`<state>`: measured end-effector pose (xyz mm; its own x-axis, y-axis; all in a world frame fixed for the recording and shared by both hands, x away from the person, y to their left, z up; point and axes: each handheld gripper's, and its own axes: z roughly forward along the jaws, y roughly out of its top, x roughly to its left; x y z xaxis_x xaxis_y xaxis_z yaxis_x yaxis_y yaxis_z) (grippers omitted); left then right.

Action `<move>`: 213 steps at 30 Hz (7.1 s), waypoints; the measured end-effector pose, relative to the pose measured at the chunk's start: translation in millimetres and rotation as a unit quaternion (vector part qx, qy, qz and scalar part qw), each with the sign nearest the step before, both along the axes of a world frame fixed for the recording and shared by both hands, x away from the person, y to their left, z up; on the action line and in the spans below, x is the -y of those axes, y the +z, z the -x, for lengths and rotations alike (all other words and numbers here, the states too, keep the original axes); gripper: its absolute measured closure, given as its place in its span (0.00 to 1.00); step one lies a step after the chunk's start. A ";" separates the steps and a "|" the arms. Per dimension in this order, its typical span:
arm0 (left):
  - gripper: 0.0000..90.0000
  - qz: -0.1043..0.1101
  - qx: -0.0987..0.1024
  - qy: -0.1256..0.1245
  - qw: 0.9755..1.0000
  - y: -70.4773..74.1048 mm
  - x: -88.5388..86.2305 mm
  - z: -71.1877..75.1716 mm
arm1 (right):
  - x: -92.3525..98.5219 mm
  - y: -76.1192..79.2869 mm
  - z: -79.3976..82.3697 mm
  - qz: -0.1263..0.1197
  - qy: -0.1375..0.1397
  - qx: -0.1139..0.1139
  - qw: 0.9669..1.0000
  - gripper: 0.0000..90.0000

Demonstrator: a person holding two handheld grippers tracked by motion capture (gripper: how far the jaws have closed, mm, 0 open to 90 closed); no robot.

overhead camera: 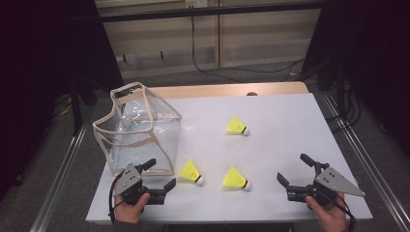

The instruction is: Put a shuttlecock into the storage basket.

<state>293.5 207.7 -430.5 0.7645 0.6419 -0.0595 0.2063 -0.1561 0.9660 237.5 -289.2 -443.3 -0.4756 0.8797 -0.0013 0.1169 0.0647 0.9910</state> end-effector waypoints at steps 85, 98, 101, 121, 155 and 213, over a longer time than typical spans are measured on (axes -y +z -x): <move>0.23 -0.079 -0.116 -0.063 0.988 -6.4 48.2 -15.2 | -3.4 0.2 -0.5 0.009 0.011 0.001 1.000 0.01; 0.27 -0.088 -0.127 -0.071 0.986 -9.6 51.2 -18.2 | -3.0 0.4 -0.5 0.010 0.011 0.001 1.000 0.01; 0.28 -0.087 -0.131 -0.066 0.985 -10.5 51.7 -19.1 | -3.1 0.4 -0.7 0.011 0.011 0.001 1.000 0.01; 0.37 -0.108 -0.145 -0.072 0.981 -15.1 55.0 -21.8 | -3.0 0.4 -0.9 0.012 0.011 0.002 1.000 0.01; 0.63 -0.115 -0.167 -0.100 0.974 -19.6 59.7 -21.9 | -3.7 0.8 -0.6 0.015 0.011 0.005 1.000 0.01; 0.87 -0.097 -0.199 -0.114 0.968 -16.8 66.3 -21.7 | -1.0 -0.1 -2.5 0.008 0.008 0.003 1.000 0.01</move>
<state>315.1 141.4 -447.3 0.8293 0.4869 -0.2742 0.4950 -0.4125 0.7647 240.0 -288.2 -443.4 -0.4904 0.8713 -0.0172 0.1106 0.0818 0.9905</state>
